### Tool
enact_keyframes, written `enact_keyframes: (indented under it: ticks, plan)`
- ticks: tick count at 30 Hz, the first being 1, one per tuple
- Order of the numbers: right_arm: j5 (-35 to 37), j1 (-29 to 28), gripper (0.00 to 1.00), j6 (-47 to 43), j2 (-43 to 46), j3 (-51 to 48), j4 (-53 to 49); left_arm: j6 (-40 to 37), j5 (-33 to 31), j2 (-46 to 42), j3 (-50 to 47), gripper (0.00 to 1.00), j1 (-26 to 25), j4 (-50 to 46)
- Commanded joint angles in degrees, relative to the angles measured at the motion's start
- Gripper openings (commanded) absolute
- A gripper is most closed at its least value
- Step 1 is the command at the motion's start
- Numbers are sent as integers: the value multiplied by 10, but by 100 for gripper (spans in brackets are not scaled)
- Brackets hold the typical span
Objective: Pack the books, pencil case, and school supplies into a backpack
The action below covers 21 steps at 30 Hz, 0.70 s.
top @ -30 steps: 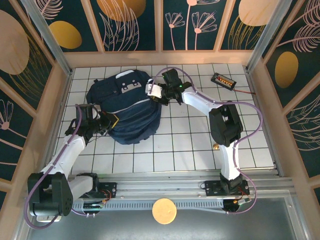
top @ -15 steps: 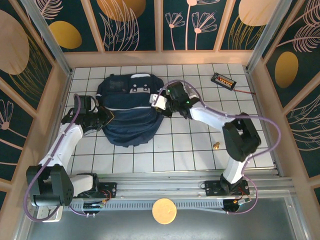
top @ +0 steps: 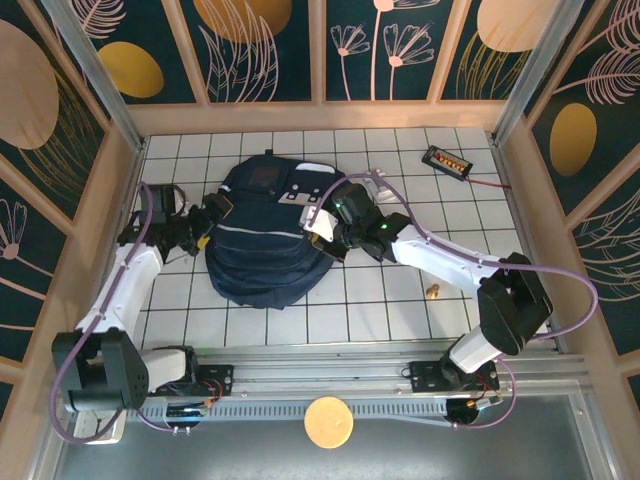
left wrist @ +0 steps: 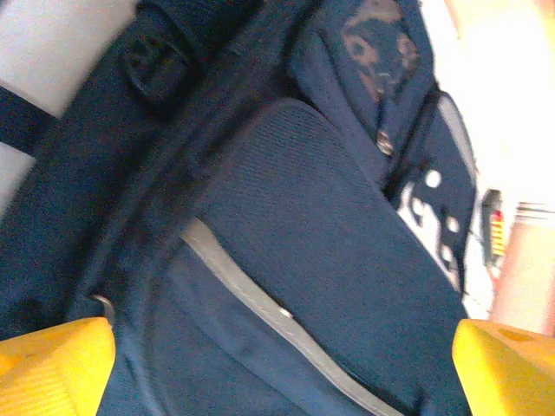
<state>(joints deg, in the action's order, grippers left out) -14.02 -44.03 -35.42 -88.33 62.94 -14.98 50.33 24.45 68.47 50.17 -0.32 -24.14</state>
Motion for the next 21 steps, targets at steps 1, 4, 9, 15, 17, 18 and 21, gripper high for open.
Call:
enact_keyframes:
  ticks: [1,4,9,15,17,18,21]
  plan:
    - [-14,0,0,14,28,-8,-27,133,50,-38,-50,99,-65,77]
    - [-14,-1,0,13,36,-9,-32,273,42,-68,-133,99,-136,208]
    - [-15,-6,0,17,44,-10,-37,348,10,-73,-179,99,-173,285]
    - [-1,-22,0,21,48,-23,-34,361,8,-28,-175,99,-173,323]
    - [11,-22,0,20,46,-26,-31,337,0,-21,-174,95,-173,298]
    - [21,-20,0,15,45,-27,-30,331,-1,-20,-184,90,-173,295]
    - [38,4,0,2,35,-17,-32,330,2,-33,-240,67,-173,301]
